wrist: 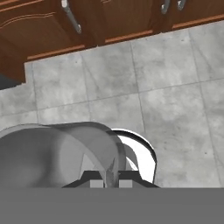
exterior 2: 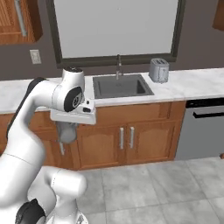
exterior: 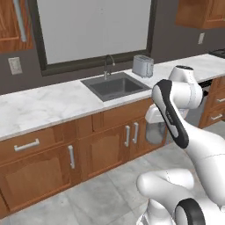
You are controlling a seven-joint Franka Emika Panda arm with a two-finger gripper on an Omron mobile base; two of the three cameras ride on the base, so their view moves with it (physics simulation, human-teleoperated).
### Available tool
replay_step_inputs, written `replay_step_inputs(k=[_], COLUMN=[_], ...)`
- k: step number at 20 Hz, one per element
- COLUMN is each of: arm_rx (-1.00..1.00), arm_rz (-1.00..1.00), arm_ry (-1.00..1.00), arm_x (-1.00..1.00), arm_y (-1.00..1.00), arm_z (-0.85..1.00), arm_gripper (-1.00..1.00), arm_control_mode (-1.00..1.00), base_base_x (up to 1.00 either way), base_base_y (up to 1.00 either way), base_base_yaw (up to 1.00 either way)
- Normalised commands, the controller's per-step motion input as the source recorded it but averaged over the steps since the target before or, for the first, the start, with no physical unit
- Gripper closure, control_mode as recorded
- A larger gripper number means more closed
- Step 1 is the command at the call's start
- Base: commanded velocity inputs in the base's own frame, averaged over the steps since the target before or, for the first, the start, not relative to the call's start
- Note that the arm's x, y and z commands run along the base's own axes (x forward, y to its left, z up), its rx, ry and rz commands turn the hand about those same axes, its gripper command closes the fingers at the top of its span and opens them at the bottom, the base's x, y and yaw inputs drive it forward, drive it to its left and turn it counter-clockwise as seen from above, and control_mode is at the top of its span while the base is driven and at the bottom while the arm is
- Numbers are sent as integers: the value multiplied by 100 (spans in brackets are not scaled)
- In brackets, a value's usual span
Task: Pick the jar and glass cup and place them in the sink. Then turn on the water.
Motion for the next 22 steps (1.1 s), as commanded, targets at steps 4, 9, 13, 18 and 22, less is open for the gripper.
replay_step_inputs(k=[4,9,13,18,22], arm_rx=[0,0,0,0,0], arm_rz=[0,0,0,0,0], arm_ry=[0,0,0,0,0], arm_x=[0,0,0,0,0], arm_y=[0,0,0,0,0], arm_z=[0,0,0,0,0], arm_gripper=[100,100,100,100,100], arm_control_mode=[100,100,100,100,100], base_base_x=[47,50,55,58,61], base_base_y=[-90,-83,-77,-76,-67], base_base_yaw=[12,11,10,10,10])
